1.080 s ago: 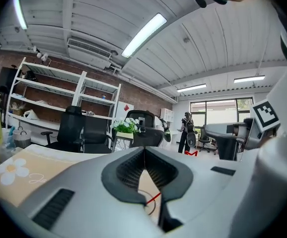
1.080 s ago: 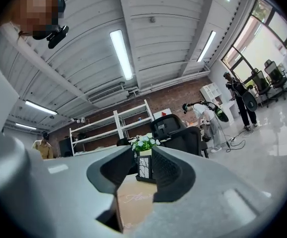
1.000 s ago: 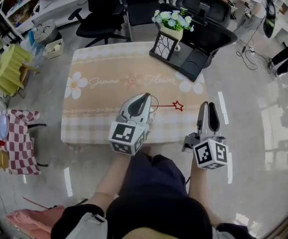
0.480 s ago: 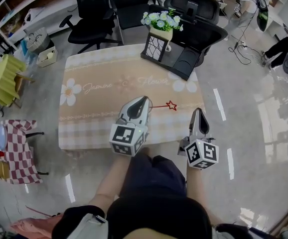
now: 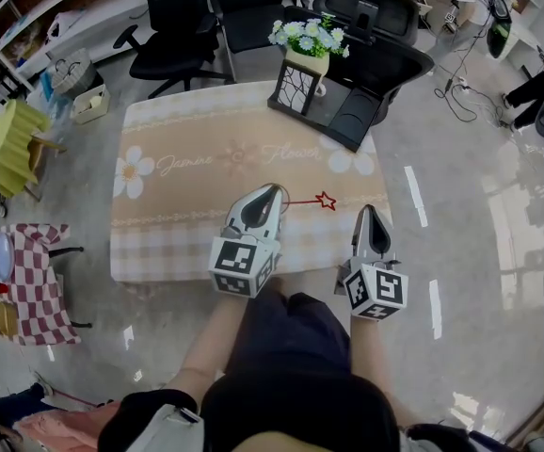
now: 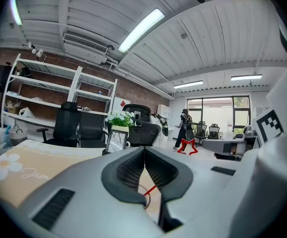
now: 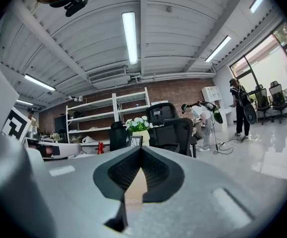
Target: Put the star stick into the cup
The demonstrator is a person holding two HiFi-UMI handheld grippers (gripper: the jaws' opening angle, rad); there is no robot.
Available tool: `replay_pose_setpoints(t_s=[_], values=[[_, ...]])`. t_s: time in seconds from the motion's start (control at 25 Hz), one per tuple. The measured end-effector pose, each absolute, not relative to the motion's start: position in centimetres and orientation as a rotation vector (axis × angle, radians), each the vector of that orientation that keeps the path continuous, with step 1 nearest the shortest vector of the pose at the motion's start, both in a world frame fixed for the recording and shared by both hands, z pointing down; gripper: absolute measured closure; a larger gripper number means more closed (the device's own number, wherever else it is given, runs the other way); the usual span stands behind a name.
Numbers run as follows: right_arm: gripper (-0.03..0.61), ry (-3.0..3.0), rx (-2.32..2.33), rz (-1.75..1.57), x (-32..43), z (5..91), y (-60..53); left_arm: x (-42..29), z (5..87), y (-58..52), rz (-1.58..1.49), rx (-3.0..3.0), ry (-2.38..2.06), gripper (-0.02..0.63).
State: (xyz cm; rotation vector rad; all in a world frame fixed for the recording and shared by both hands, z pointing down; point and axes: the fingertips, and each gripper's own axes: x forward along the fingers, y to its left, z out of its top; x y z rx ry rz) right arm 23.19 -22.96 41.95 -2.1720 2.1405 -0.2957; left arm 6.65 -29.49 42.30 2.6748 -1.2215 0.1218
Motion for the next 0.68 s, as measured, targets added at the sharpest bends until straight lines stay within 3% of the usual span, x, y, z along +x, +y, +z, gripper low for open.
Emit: replay_pose_setpoints(t_s=[0.68], values=[[0.575,2.2,-2.127,-0.316,22.36,42.57,-23.8,6.83,42.92,-29.76,0.16,2.673,-1.216,0.601]])
